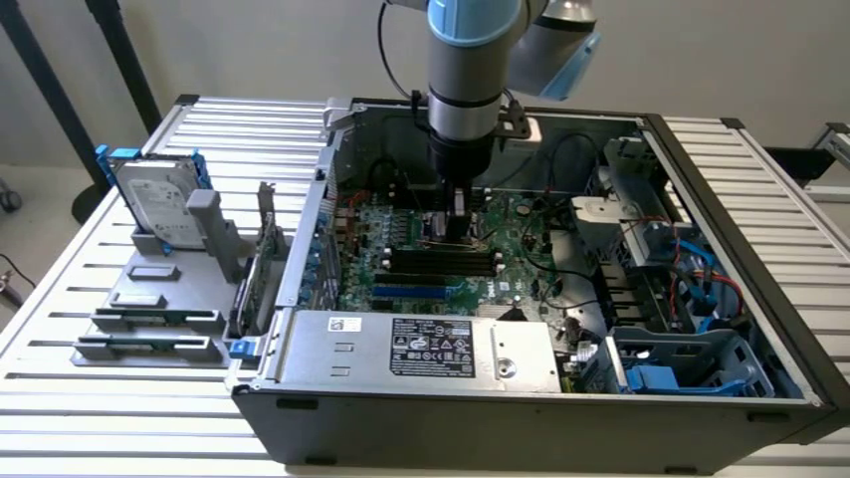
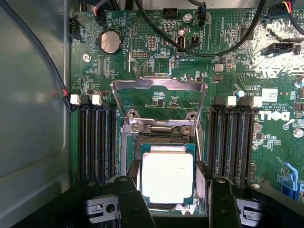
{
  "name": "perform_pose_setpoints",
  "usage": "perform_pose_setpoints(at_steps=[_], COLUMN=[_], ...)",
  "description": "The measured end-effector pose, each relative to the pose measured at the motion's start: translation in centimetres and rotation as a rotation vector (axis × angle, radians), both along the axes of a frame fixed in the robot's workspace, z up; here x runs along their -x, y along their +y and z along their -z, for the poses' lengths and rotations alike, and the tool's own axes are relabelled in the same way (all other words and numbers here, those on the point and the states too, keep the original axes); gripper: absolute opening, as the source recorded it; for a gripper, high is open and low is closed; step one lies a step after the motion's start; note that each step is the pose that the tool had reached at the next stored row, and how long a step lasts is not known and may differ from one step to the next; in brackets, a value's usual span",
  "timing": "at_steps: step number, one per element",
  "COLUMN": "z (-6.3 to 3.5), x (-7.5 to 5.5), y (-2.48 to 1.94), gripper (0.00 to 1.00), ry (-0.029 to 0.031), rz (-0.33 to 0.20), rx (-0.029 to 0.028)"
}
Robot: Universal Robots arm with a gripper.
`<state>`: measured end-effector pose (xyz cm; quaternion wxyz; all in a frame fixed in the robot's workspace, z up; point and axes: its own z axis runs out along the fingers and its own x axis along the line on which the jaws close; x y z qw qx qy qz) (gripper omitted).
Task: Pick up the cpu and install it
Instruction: 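Place the cpu into insertion slot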
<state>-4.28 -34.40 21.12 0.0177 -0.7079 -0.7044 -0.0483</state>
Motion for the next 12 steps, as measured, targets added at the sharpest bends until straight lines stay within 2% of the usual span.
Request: perform_pose_setpoints(at_steps=[5, 9, 12], z=[0.17, 0.30, 0.41], x=[0.00, 0.01, 0.00], y=[0.17, 0.49, 0.53], gripper=[0.55, 0.55, 0.55], ry=[0.0000, -0.0001, -0.0001], rz=[0.005, 0.012, 0.014], rx=[0.0001, 0.0000, -0.0001])
